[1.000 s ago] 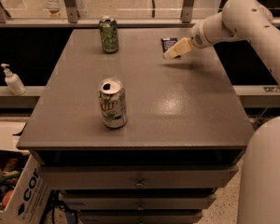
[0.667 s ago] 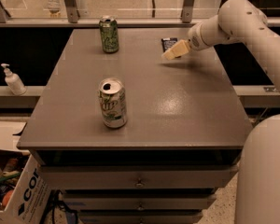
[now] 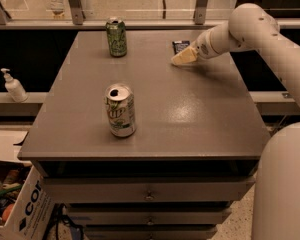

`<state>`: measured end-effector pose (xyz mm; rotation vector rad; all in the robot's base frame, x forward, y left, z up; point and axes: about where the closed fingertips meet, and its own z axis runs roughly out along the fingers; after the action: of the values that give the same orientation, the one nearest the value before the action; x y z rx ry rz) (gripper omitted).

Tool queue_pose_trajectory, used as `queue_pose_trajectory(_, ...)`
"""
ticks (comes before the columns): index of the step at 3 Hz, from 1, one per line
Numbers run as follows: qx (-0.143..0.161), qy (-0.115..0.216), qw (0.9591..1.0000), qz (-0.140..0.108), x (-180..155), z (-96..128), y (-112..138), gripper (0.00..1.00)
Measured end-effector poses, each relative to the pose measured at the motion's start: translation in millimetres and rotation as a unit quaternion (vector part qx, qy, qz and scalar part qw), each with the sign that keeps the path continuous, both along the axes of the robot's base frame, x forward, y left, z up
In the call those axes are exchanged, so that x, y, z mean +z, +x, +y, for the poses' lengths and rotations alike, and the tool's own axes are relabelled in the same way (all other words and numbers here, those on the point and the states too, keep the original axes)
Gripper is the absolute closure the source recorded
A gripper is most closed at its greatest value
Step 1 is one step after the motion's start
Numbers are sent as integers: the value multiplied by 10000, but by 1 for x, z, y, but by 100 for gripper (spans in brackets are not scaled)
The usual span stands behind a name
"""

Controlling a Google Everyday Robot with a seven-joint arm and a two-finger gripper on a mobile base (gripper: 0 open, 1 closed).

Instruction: Move rxbar blueberry near 7up can

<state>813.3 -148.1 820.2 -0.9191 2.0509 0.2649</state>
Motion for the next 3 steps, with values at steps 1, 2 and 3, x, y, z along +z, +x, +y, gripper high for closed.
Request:
queue_pose_trajectory(1,7,10,10000,10,0,1,-1,64)
queue_pose_trajectory(2,7,11,10000,10,2,1,-1,87)
queue_pose_trajectory(3,7,11,10000,10,2,1,-1,100)
